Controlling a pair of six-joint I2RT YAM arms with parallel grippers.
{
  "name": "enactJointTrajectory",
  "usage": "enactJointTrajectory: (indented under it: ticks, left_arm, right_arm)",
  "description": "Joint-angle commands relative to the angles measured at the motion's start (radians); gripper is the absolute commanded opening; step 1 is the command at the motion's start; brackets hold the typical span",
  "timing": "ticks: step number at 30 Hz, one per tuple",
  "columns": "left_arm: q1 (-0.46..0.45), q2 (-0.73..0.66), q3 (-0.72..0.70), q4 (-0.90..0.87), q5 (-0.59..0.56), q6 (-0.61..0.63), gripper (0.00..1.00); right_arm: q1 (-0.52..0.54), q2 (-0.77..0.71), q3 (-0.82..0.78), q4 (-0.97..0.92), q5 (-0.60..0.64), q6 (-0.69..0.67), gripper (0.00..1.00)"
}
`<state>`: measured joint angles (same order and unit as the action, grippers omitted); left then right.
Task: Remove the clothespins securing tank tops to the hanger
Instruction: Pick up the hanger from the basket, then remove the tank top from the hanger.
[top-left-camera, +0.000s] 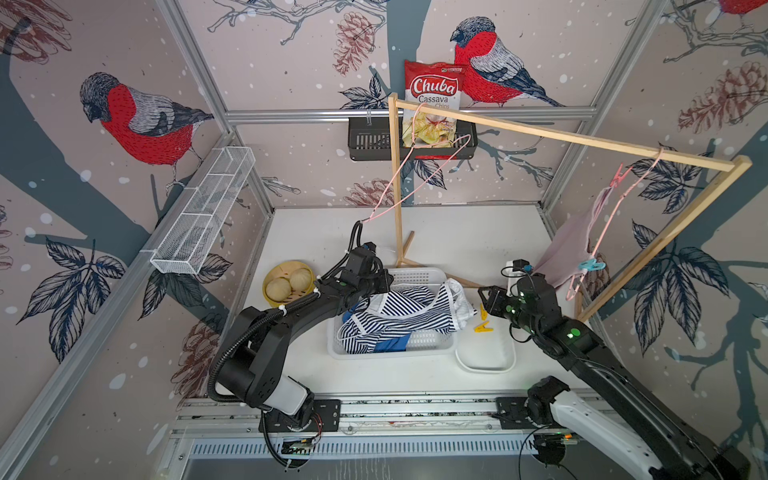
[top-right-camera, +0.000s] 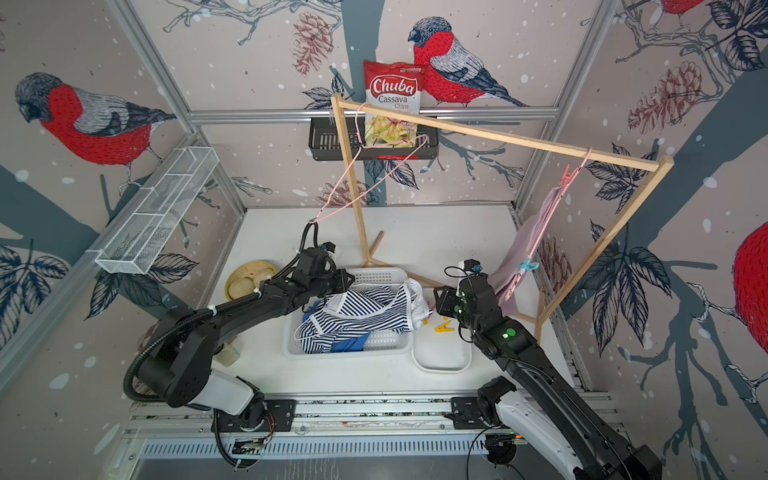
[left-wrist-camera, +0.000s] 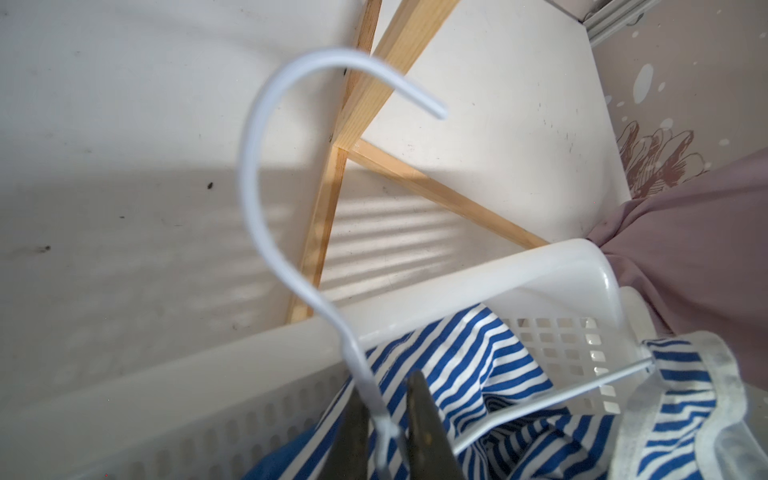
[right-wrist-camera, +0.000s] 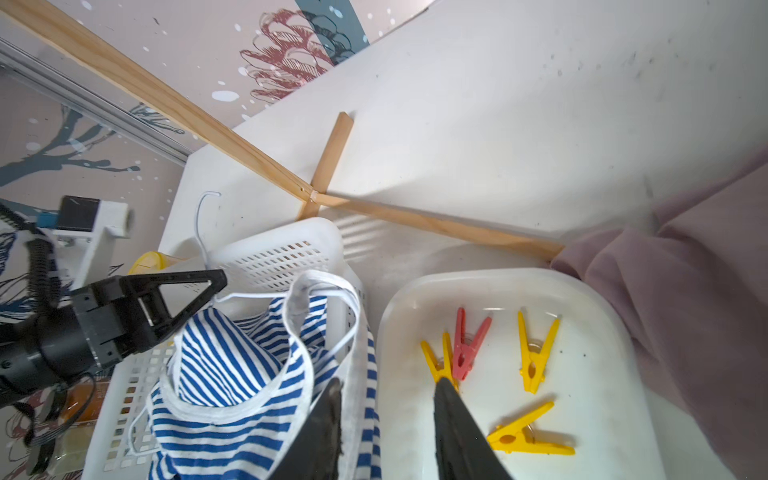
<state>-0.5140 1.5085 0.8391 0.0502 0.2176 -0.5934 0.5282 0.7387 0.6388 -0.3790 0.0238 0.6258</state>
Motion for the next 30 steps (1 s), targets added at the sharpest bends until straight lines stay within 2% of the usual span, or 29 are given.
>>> enactJointTrajectory:
  ticks: [1, 7, 11, 19, 25, 30]
  left_arm:
    - [-0.002, -0.015, -0.009, 0.046, -0.019, -0.008, 0.0]
    - [-0.002, -0.069, -0.002, 0.04, -0.025, -0.022, 0.0]
    - [-0.002, -0.152, -0.006, 0.042, -0.057, -0.04, 0.0]
    - [-0.017, -0.372, -0.028, 0.088, -0.146, -0.04, 0.0]
    - [-0.018, -0.527, -0.154, 0.29, -0.132, -0.021, 0.0]
    - [-0.03, -0.642, -0.229, 0.413, -0.123, 0.025, 0.0]
  right_arm:
    - [0.002, -0.02, 0.016, -0.004, 0.001, -0.038, 0.35]
    - [0.031, -0.063, 0.013, 0.095, -0.056, -0.064, 0.32]
    - [0.106, -0.084, 0.021, 0.171, -0.056, -0.104, 0.32]
    - [0.349, -0.03, 0.073, 0.269, 0.099, -0.228, 0.4]
    - [0.437, -0.003, 0.1, 0.285, 0.252, -0.246, 0.41]
    - [0.441, -0.048, 0.052, 0.338, 0.32, -0.234, 0.46]
